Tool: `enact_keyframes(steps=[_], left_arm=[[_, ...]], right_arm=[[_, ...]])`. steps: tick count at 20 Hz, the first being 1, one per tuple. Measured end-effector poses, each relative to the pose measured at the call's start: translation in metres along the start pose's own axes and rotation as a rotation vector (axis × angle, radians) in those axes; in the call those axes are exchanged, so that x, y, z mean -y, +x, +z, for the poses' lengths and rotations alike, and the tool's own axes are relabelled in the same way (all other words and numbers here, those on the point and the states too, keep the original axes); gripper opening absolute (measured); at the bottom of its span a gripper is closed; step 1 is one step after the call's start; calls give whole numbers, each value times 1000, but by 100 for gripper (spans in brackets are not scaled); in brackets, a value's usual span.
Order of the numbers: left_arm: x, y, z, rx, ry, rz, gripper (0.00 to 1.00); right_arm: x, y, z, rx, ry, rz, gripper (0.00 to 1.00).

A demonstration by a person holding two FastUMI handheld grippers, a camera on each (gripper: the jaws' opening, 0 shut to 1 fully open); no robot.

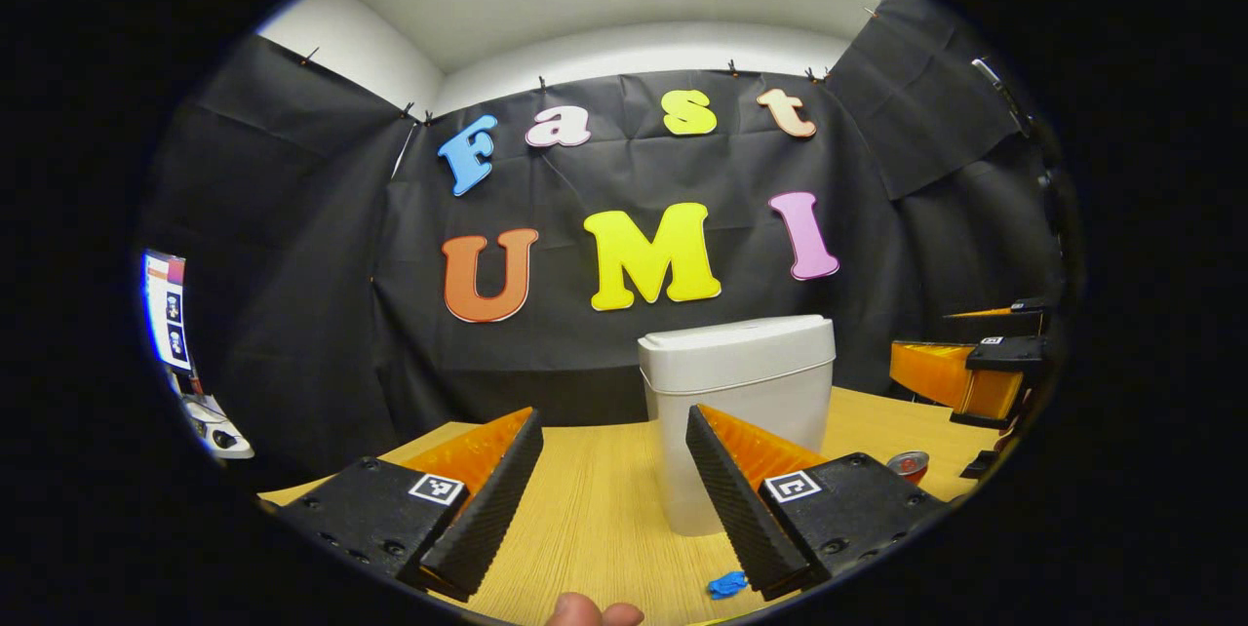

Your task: Press the lid of the desktop garbage bin to open it, pick up the crumpled paper on the desktop and throw it into the bin, then pick up the pop can on the desktop and drop it into the bin, and finally close the garbage bin lid.

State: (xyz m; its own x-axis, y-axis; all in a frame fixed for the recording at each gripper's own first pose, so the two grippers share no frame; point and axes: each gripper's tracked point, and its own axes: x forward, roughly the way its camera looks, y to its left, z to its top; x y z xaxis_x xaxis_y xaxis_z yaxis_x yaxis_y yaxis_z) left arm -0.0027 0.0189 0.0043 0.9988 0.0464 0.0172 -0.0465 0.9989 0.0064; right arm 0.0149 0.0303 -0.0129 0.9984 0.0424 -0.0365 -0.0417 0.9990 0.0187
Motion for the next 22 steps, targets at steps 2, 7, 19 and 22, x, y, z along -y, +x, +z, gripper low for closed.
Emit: enact_keyframes(steps=[2,7,19,22], left_arm=[[2,1,-2,-9,-8,-8,96],[4,8,-13,-35,-2,-12,96],[3,9,-18,-51,-4,-12,96],[9,9,-22,-66,2,-25,96]], right_arm=[[0,0,3,7,-8,-4,96],[9,2,3,13,1,-21,95],[14,9,18,-6,-10,-3,92],[10,20,42,-5,-46,20,95]])
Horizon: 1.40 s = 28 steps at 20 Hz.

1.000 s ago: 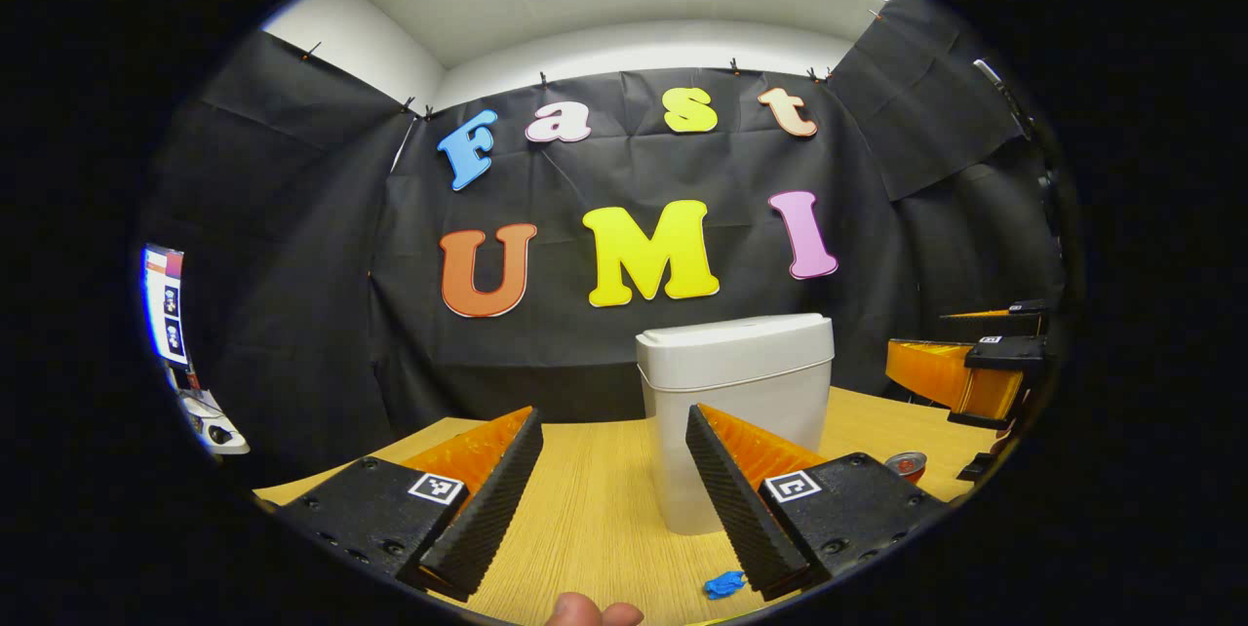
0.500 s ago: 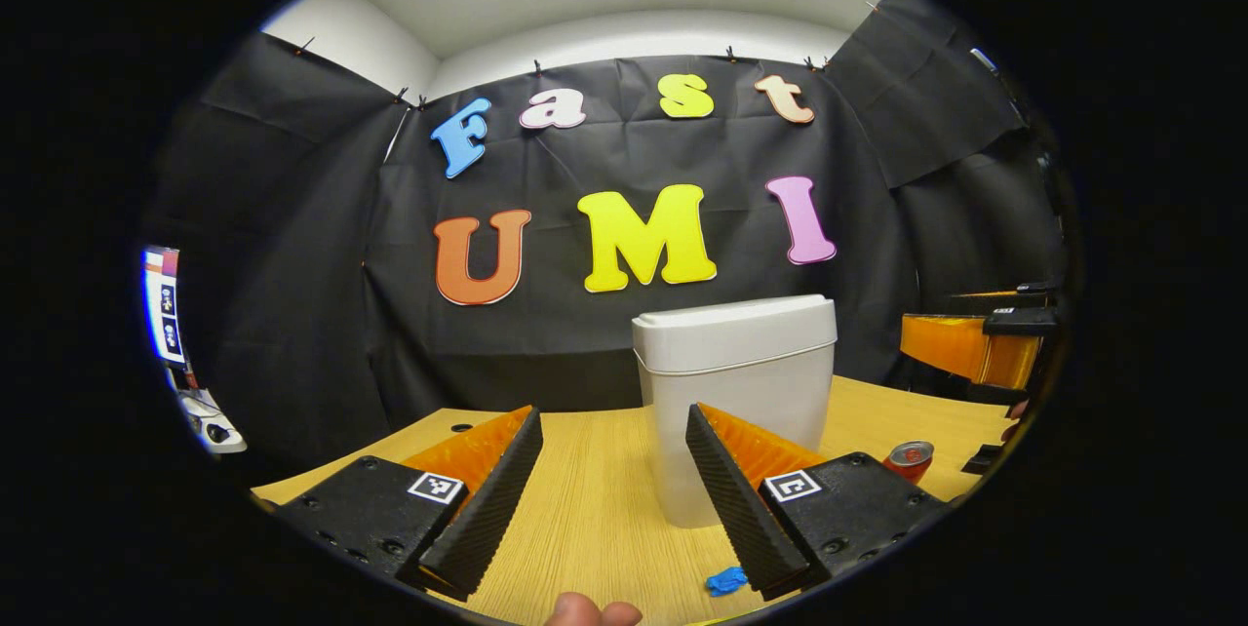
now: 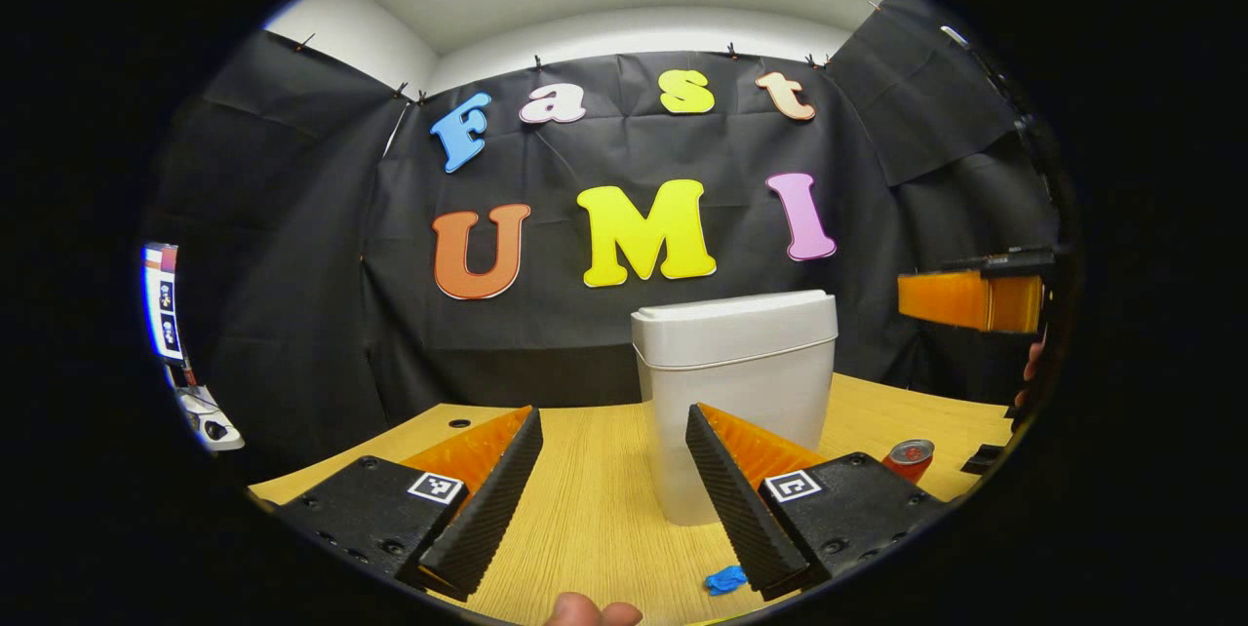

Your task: Press the lid of the desktop garbage bin to open it, pick up the crumpled paper on the desktop and throw it into the bin, then pick up the pop can on the desktop and drop it into the bin, and finally close the garbage bin lid.

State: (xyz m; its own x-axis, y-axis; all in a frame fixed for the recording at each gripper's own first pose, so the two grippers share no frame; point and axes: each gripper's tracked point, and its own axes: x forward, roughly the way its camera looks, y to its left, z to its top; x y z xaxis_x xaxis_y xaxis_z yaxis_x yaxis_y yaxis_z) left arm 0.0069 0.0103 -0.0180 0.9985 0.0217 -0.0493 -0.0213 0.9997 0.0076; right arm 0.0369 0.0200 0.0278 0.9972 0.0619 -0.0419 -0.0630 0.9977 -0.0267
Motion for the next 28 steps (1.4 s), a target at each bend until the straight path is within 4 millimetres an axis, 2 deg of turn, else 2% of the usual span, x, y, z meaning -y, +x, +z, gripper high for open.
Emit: enact_keyframes(steps=[1,3,4,5,8,9,10,11,12,14,15,22,24,25,26,27,28], left_arm=[[1,0,-3,-8,0,-7,96],[5,2,-7,-26,-5,-23,96],[5,2,-9,-32,-9,-22,96],[3,4,-10,-39,-12,-19,96],[-2,3,-12,-48,-14,-7,96],[-6,3,-12,-48,-16,-2,96],[-8,3,-12,-49,-18,2,96],[-9,4,-11,-49,-22,6,96],[-11,4,-12,-48,-27,7,96],[-13,4,-12,-49,-31,10,96],[-14,4,-12,-48,-32,11,96],[-21,6,-15,-54,-27,22,96],[-21,7,-16,-55,-29,19,96],[-21,8,-16,-56,-29,19,96],[-22,8,-17,-60,-26,21,96],[-21,9,-19,-63,-23,21,96],[-22,8,-18,-64,-23,20,96]], right_arm=[[-1,5,7,1,-7,8,92],[-4,18,21,-5,-14,25,93],[-6,32,28,-11,-17,31,92],[-6,38,33,-18,-15,35,83],[-23,70,41,-65,14,87,68],[-25,80,45,-76,17,98,53],[-27,90,47,-89,19,101,43],[-27,98,46,-104,17,100,42],[-29,106,46,-120,13,104,27],[-38,118,43,-149,32,135,12],[-42,121,38,-175,43,152,1],[-71,142,13,-281,17,259,0],[-76,140,-15,-380,37,296,0],[-74,141,-8,-355,81,309,0],[-74,139,-12,-395,103,330,0],[-73,141,-12,-400,136,345,5],[-73,137,-16,-415,141,358,0]])
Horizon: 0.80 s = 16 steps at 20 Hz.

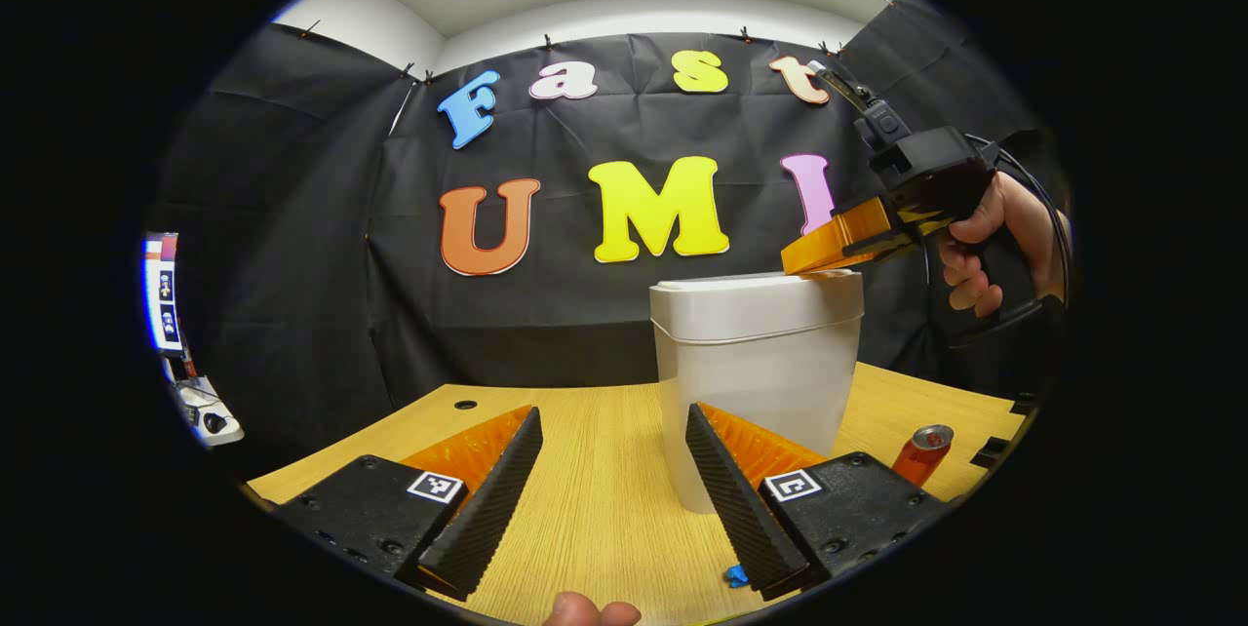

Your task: Press the lid of the desktop garbage bin to open it, pick up the crumpled paper on the desktop and throw it into the bin, then pick up the pop can on the desktop and drop it into the bin, and finally close the garbage bin lid.

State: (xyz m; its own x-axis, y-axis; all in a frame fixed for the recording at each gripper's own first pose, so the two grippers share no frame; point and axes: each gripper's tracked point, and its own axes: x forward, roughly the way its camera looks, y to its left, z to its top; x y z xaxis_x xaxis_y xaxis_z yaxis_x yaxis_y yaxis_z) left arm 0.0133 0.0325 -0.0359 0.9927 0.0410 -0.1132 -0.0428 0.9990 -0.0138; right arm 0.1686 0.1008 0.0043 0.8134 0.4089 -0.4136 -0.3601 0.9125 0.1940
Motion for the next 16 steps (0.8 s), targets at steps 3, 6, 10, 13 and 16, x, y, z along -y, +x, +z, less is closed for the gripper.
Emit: enact_keyframes(steps=[3,6,10,13,16], left_arm=[[-4,0,1,6,1,6,96],[-7,-1,2,5,0,19,96],[-18,-1,5,12,-29,33,96],[-19,0,4,10,-33,37,96],[-18,-2,5,12,-33,35,96]], right_arm=[[0,-5,13,57,-14,-22,1],[0,-14,35,117,-22,-69,5],[-15,-40,77,267,-70,-76,72],[-15,-47,83,306,-87,-97,98],[-11,-63,94,360,-86,-130,96]])
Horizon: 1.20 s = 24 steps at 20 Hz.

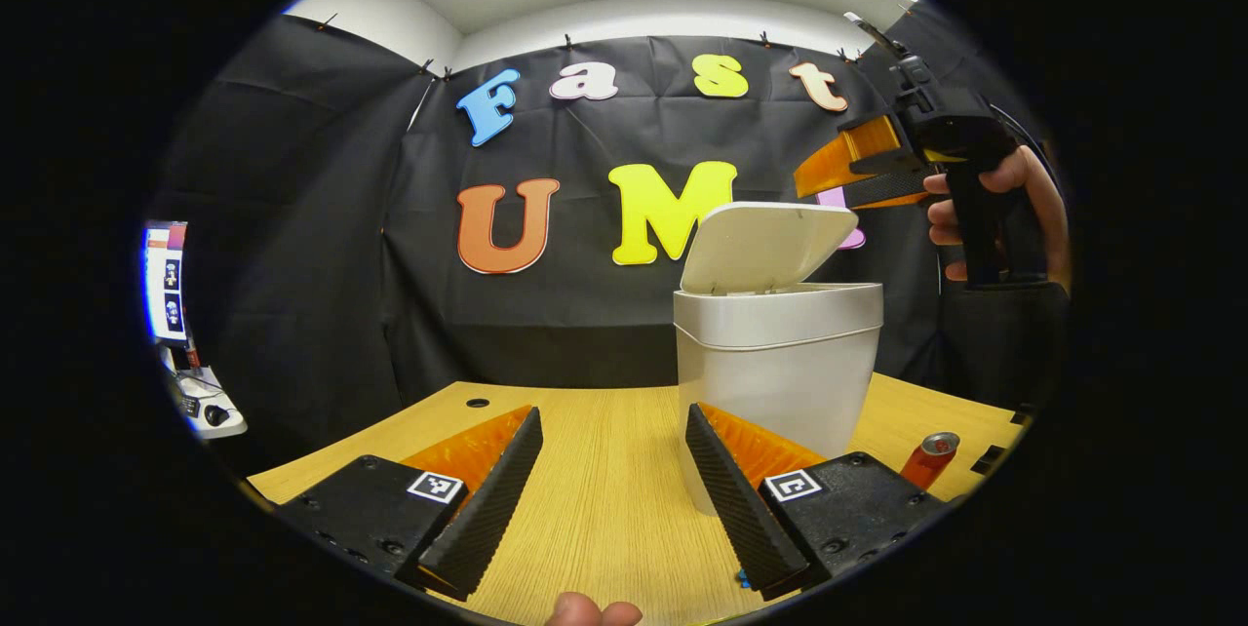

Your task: Press the lid of the desktop garbage bin to open it, pick up the crumpled paper on the desktop and throw it into the bin, then pick up the pop can on the desktop and drop it into the bin, and finally close the garbage bin lid.

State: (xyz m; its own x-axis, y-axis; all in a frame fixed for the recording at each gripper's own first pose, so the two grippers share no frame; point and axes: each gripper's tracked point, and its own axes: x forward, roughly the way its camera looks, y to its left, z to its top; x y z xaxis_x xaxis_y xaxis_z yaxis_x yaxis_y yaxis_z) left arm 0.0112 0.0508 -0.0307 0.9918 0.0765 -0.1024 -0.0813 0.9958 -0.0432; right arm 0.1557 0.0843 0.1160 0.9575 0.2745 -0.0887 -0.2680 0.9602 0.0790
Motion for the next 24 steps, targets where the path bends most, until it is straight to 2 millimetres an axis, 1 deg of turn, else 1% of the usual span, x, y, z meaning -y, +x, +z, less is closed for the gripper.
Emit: enact_keyframes(steps=[2,4,5,6,9,12,14,16,18,20,21,22,24], left_arm=[[3,2,-2,-2,1,-3,96],[5,3,-3,-6,7,-5,96],[8,1,-3,-8,14,-8,96],[9,2,-4,-3,21,-13,96],[13,0,-3,1,29,-9,96],[26,2,-6,-15,23,-18,96],[36,0,-8,-17,23,-38,96],[44,0,-8,-18,29,-47,96],[49,-1,-9,-17,31,-49,96],[53,0,-13,-24,35,-38,96],[57,0,-15,-30,33,-38,96],[61,-2,-18,-38,29,-39,96],[70,-7,-23,-48,0,-48,96]], right_arm=[[1,-12,5,35,-6,-12,96],[10,-25,8,69,-19,-42,96],[13,-32,5,79,-31,-54,94],[15,-40,-1,83,-47,-66,96],[25,-66,-22,106,-103,-114,96],[29,-87,-46,106,-131,-140,96],[34,-99,-61,95,-113,-150,97],[40,-107,-72,84,-103,-161,95],[46,-114,-88,62,-79,-168,95],[53,-119,-102,52,-68,-174,98],[59,-122,-110,47,-71,-184,93],[64,-125,-116,48,-66,-190,95],[72,-132,-127,40,-48,-197,95]])
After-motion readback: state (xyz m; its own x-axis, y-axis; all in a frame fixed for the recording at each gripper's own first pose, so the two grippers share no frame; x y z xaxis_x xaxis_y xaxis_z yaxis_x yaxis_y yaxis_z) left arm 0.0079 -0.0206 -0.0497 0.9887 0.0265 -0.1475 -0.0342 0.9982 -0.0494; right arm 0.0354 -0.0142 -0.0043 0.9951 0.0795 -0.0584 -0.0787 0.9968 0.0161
